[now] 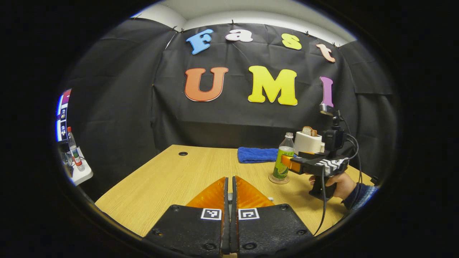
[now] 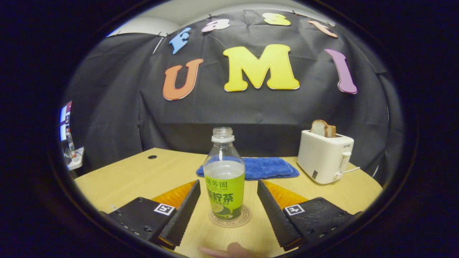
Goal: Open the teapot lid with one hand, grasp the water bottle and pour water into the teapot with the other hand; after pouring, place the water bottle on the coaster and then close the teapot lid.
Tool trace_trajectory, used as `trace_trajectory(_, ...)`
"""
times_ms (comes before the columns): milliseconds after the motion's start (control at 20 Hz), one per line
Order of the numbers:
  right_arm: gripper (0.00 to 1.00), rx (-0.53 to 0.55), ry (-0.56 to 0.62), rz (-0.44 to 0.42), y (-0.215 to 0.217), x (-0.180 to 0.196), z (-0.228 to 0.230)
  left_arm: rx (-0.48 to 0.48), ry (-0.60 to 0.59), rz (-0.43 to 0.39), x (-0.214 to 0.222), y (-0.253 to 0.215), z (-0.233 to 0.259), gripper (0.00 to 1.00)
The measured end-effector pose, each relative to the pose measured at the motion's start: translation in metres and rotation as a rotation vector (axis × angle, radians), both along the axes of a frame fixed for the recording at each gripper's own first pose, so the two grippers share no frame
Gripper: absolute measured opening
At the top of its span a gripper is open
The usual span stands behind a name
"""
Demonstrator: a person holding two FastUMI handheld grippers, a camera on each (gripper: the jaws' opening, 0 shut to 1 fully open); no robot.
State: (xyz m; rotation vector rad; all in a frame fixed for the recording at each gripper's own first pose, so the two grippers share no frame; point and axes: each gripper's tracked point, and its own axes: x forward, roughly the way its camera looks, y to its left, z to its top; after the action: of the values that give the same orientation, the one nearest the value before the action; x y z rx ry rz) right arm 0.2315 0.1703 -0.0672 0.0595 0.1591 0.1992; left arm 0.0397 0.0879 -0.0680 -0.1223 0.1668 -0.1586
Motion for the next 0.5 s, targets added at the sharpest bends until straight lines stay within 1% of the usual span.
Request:
trace_trajectory(200,0.95,-0.05,-0.082,-0.009,-0.022,-0.045,0.019,-0.01,-0.04,-0.002,0.012,-0.013,0.002,0.03)
trace_trajectory(400,0.94,-0.059,-0.15,0.035,-0.041,-0.101,0.02,-0.062,-0.042,-0.015,0.027,-0.031,-0.011,0.03)
trace_trajectory(500,0.95,-0.082,-0.152,0.007,-0.06,-0.119,0.014,-0.076,-0.05,-0.019,0.033,-0.042,-0.015,0.03)
